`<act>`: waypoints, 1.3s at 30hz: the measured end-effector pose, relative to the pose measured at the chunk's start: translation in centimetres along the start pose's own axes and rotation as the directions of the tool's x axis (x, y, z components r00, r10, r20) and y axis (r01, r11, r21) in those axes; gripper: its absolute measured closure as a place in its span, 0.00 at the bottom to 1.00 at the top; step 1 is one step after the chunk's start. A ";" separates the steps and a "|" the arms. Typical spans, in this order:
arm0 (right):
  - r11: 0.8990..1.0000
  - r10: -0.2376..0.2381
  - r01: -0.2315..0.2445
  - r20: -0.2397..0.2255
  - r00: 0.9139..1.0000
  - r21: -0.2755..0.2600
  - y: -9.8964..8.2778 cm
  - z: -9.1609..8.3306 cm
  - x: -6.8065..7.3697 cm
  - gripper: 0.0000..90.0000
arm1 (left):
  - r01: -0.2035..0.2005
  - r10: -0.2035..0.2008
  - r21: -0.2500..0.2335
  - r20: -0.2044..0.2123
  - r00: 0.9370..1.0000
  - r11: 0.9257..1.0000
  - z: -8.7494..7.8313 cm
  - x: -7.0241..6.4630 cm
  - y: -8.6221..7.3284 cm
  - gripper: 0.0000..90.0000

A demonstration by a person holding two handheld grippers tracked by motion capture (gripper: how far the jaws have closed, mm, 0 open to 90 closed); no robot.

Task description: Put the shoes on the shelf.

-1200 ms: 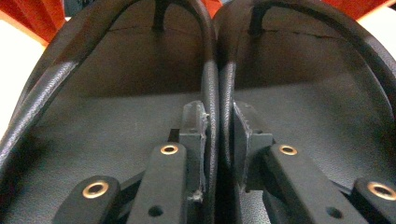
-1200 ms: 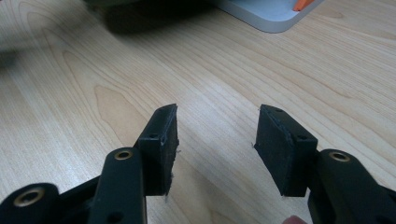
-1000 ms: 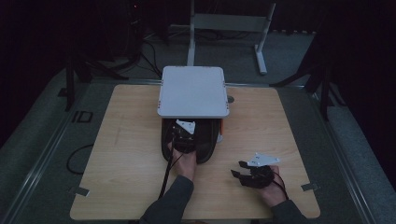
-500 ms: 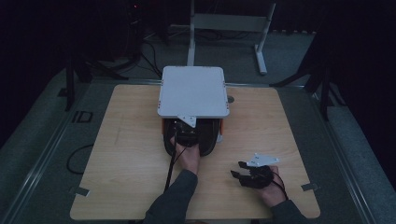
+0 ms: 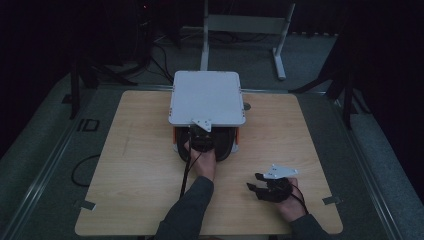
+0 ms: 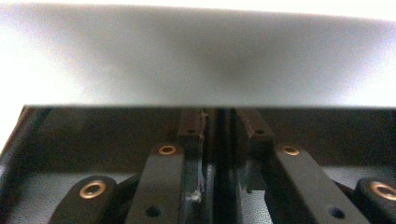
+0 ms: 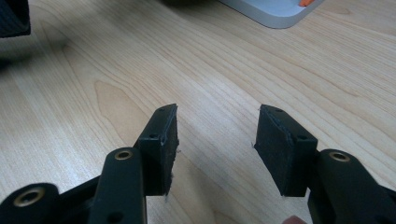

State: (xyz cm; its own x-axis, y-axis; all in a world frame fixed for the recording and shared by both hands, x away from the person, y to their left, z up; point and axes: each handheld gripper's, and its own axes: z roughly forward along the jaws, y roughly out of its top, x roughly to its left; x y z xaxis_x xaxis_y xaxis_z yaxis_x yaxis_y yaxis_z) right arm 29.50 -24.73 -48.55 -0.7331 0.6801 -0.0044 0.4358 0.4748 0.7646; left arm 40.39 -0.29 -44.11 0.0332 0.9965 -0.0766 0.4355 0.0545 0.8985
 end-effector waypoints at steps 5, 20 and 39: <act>1.000 0.002 -0.002 0.000 1.000 0.000 0.0 0.0 -0.1 0.54 | -0.001 0.001 -0.010 0.002 1.000 1.000 0.4 0.0 0.4 0.82; 1.000 0.001 -0.001 0.001 1.000 0.000 0.0 -0.1 -0.1 0.54 | 0.003 -0.003 -0.031 0.004 1.000 0.999 1.4 0.1 1.2 0.81; 1.000 0.003 -0.003 0.001 1.000 -0.005 -0.1 -0.3 -0.1 0.53 | -0.007 0.006 0.009 0.076 0.997 1.000 -0.1 0.6 -0.2 0.52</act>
State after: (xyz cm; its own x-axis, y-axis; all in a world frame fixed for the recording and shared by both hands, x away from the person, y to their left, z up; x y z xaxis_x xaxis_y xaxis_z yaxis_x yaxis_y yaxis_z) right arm 29.38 -25.01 -48.49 -0.7312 0.6821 -0.0027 0.4355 0.4698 0.7679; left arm 40.26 0.32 -44.29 0.1037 0.9892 -0.1038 0.4430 0.0475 0.8952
